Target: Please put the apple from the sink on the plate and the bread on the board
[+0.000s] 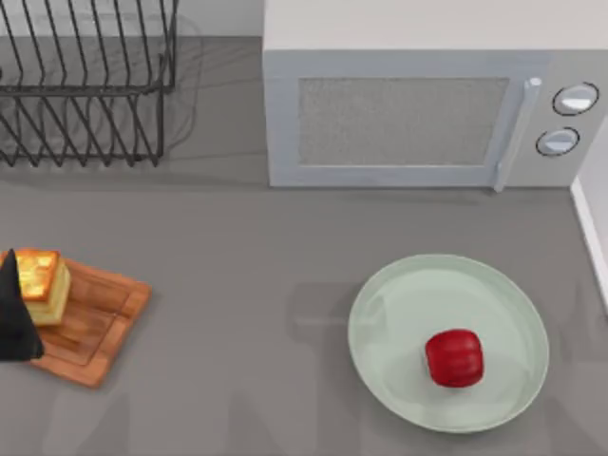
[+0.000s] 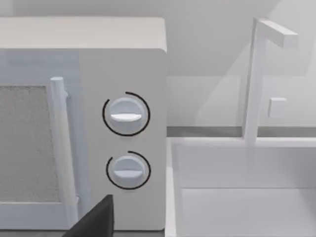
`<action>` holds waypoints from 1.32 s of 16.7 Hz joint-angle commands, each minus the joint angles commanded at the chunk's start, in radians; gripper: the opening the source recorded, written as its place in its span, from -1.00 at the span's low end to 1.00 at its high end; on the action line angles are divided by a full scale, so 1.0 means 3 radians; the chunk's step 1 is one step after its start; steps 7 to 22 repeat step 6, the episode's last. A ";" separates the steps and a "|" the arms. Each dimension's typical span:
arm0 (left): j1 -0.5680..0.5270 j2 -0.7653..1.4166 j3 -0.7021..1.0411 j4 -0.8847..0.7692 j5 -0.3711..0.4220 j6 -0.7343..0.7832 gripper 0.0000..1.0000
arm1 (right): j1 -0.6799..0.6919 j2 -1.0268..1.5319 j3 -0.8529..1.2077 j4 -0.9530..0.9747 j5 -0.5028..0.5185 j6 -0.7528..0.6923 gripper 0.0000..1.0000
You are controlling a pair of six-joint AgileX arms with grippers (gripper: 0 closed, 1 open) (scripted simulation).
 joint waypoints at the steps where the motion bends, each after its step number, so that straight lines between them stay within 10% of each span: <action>1: 0.0007 -0.0169 -0.0102 0.0108 -0.0003 0.0001 1.00 | 0.0000 0.0000 0.0000 0.0000 0.0000 0.0000 1.00; 22: 0.0022 -0.0507 -0.0307 0.0348 -0.0012 0.0007 1.00 | 0.0000 0.0000 0.0000 0.0000 0.0000 0.0000 1.00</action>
